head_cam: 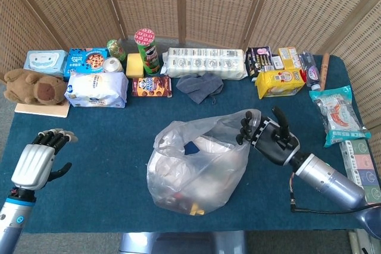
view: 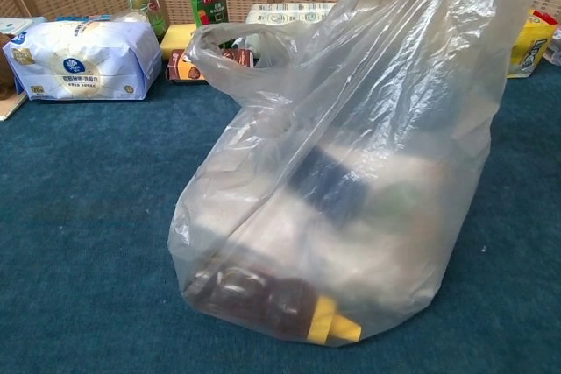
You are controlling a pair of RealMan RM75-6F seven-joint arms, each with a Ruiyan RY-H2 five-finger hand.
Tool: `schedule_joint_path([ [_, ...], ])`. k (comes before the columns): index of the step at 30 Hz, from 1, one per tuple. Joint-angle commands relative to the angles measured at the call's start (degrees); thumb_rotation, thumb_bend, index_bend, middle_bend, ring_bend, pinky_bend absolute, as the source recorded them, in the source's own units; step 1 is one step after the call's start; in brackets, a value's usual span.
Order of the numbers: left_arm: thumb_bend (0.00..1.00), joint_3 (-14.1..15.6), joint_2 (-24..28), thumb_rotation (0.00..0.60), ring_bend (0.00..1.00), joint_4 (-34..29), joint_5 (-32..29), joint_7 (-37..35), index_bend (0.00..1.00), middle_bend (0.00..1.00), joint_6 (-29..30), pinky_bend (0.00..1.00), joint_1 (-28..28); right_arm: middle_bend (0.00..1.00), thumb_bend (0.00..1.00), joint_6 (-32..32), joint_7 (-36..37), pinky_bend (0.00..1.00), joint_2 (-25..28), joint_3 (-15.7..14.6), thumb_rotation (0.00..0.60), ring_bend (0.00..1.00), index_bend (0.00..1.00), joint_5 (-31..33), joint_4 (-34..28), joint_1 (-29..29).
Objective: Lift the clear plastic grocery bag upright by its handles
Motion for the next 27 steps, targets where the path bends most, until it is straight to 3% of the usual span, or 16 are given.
schedule_joint_path([
  [1,0.20,-0.64,0.32,0.600,0.21,-0.12,0.80,-0.08,0.32,0.30,-0.13,0.22,-0.79,0.48,0.12,-4.89,-7.48,0.36,-2.78,0.92,0.240,0.47,0.44,-1.36,2.01,-0.66],
  [5,0.20,-2.47,0.30,0.600,0.21,0.24,3.14,-0.61,0.32,0.30,-1.94,0.25,-4.02,0.41,0.12,-8.56,-18.49,0.28,-6.00,0.79,0.195,0.38,0.41,-4.07,5.09,-0.20],
  [11,0.20,-4.79,-0.45,0.600,0.21,1.64,5.04,-0.11,0.32,0.30,-7.48,0.27,-10.12,0.37,0.12,-11.28,-25.52,0.23,-8.73,0.44,0.183,0.31,0.39,-2.53,7.28,-0.05],
  [20,0.21,-6.46,-6.22,0.600,0.21,7.55,4.78,-1.19,0.32,0.30,-15.12,0.27,-18.30,0.36,0.12,-9.69,-28.61,0.22,-8.89,-0.32,0.181,0.31,0.39,-0.17,6.62,-0.29],
  [27,0.21,-6.98,-12.73,0.600,0.21,13.72,5.86,-2.68,0.32,0.30,-17.47,0.27,-23.30,0.36,0.12,-8.78,-29.39,0.22,-8.49,-0.48,0.184,0.31,0.39,1.15,5.97,-0.63],
])
